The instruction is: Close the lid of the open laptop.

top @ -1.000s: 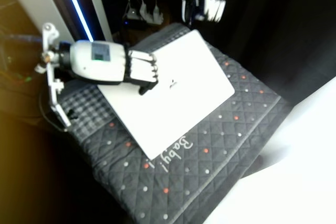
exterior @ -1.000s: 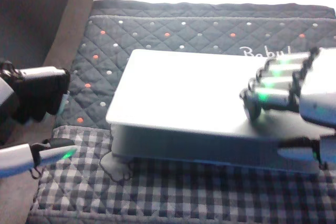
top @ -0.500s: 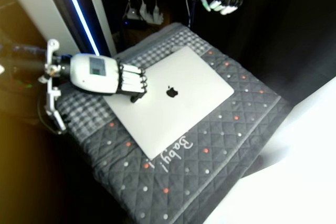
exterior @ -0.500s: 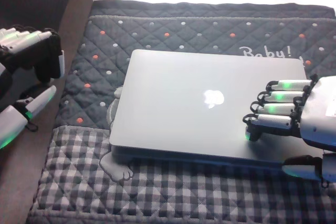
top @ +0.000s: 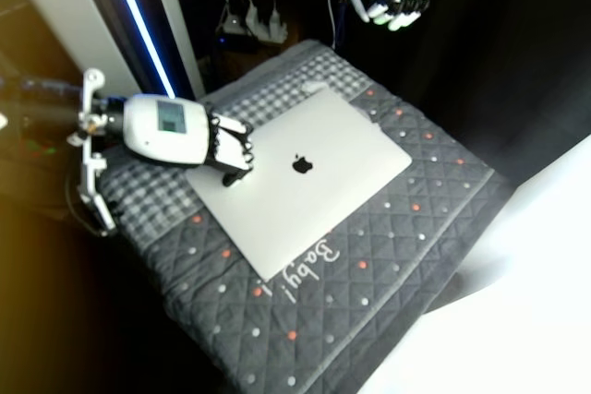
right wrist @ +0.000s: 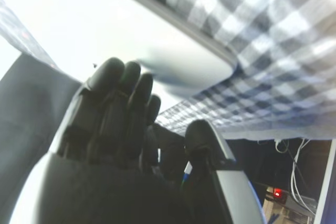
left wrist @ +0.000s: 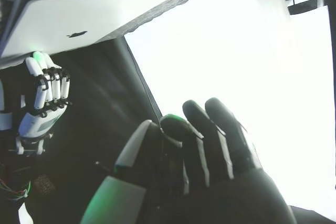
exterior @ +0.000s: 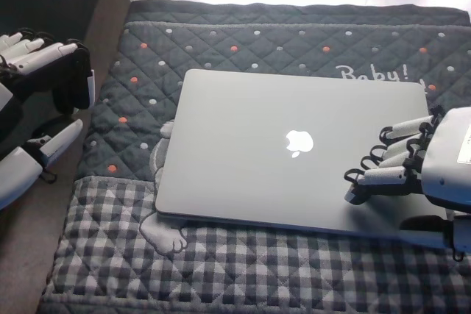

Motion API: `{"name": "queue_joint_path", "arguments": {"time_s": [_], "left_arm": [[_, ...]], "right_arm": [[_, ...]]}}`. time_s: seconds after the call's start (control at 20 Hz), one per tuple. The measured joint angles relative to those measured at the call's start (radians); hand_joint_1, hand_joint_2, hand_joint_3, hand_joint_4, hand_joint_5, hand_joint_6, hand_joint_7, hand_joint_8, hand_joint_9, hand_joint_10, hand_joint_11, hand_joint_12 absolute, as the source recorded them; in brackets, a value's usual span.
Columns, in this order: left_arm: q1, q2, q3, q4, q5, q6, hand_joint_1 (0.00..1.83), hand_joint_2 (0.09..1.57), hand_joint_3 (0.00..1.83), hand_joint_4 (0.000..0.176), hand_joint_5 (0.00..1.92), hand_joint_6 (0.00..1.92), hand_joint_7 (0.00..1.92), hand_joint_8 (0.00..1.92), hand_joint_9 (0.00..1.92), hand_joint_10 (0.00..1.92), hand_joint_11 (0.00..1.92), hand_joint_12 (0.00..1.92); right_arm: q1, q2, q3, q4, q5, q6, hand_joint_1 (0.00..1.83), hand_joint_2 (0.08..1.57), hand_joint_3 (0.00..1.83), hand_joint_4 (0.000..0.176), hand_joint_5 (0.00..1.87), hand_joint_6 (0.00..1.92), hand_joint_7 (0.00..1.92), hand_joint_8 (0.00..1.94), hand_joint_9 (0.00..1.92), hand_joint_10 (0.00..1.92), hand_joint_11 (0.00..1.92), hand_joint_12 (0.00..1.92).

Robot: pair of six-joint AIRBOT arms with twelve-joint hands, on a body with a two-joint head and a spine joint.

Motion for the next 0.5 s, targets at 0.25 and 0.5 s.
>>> {"name": "queue_joint_path", "arguments": {"time_s": [0.25, 0.5], "left_arm": [[0.0, 0.0, 0.003, 0.002, 0.0, 0.0, 0.83, 1.5, 0.0, 0.0, 0.18, 1.38, 0.28, 1.37, 0.21, 1.36, 0.09, 1.63], [0.0, 0.0, 0.012, -0.015, -0.018, 0.0, 0.71, 1.47, 0.01, 0.01, 0.15, 0.12, 0.24, 0.03, 0.19, 0.28, 0.0, 0.89]], "right_arm": [[0.0, 0.026, -0.002, 0.027, 0.08, -0.02, 0.35, 1.44, 0.0, 0.0, 0.0, 0.58, 0.3, 0.02, 0.0, 0.73, 0.0, 1.28], [0.0, 0.068, -0.031, 0.19, 0.127, -0.19, 0.42, 1.41, 0.0, 0.025, 0.0, 0.0, 0.0, 0.0, 0.0, 0.01, 0.0, 0.02]]}}
